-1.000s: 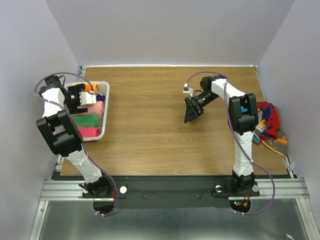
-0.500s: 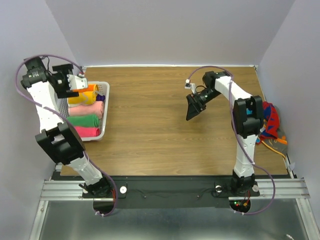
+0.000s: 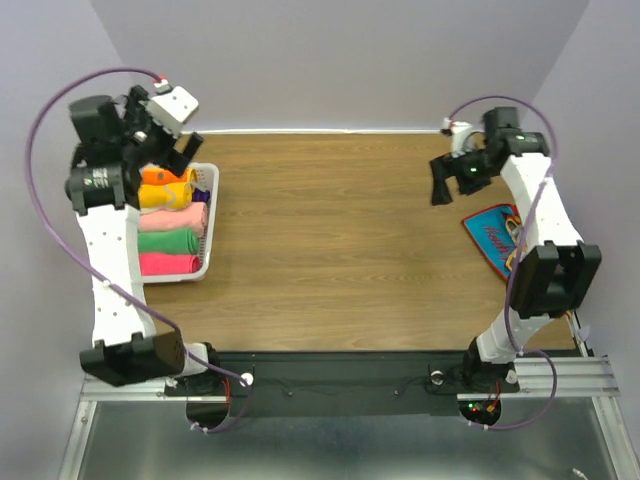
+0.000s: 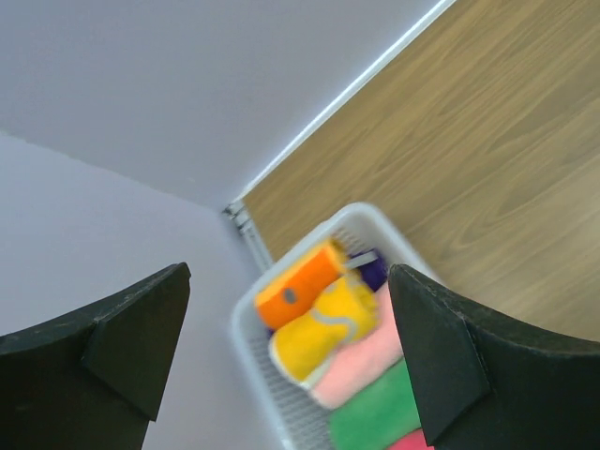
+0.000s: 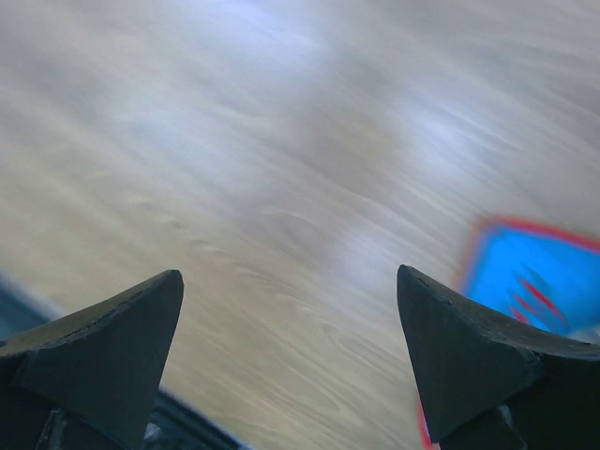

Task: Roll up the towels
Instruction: Grab a towel with the right arm

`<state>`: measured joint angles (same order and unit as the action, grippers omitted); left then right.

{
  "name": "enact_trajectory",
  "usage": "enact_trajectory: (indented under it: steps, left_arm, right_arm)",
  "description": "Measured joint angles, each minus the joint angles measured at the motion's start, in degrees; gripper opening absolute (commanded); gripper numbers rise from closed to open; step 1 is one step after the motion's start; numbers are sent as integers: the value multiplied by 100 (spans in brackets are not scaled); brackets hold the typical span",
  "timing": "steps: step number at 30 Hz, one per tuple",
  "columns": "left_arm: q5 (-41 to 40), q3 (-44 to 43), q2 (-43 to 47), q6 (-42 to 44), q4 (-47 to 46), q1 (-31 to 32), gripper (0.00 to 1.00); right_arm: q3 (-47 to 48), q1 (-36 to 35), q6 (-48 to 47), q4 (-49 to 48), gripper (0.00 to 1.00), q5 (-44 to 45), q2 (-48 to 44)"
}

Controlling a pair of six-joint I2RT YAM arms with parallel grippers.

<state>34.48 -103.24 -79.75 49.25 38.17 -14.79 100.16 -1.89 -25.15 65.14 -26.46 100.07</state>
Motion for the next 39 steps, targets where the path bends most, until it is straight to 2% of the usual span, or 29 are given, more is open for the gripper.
enact_trajectory:
  steps: [2, 3, 7, 11, 14, 24, 27, 28, 30, 31, 32, 33, 36, 39]
  left_arm:
    - [-330, 485, 413, -492, -160, 527, 99]
    - [-444, 758, 632, -660, -177, 815, 99]
    - [-678, 1639, 1211, -1207, -192, 1644, 99]
    - [-807, 1869, 1366, -1550, -129, 2000, 99]
    - [-879, 1869, 1390, -1729, -140, 2118, 99]
    - [-1158, 1867, 1392, -2031, -107, 2271, 99]
    - [-1259, 1904, 1445, -2046, -116, 2271, 99]
    - [-1294, 1952, 1502, -2046, -114, 2271, 99]
    - [-1355, 2039, 1596, -2046, -120, 2271, 99]
    - [-1384, 2083, 1652, -2046, -109, 2271, 99]
    - [-1410, 2114, 1698, -2044, -107, 2271, 99]
    - [-1429, 2118, 1722, -2041, -101, 2271, 99]
    - [-1499, 2118, 1759, -2013, -109, 2271, 99]
    - [-1550, 2118, 1764, -1971, -109, 2271, 99]
  right_arm:
    - [-160, 391, 33, -173, 95, 553, -293]
    - [-251, 704, 20, -234, 89, 857, -415]
    - [-514, 1847, -92, -514, 77, 1847, -452]
    - [-769, 2861, -269, -684, 77, 2511, -184]
    - [-1119, 3156, -367, -817, 81, 2800, -127]
    - [-1375, 3104, -422, -1204, 81, 2938, 308]
    - [-1436, 3119, -455, -1340, 71, 2973, 549]
    - [-1480, 3119, -463, -1366, 64, 2986, 581]
    - [-1541, 3119, -494, -1377, 56, 2997, 621]
    - [-1552, 3119, -492, -1377, 44, 3001, 621]
    - [-1550, 3121, -503, -1388, 38, 3021, 614]
    - [-1550, 3123, -533, -1414, 24, 3047, 612]
    - [-1528, 3152, -610, -1449, 1, 3132, 612]
    - [-1405, 3200, -627, -1445, 1, 3213, 612]
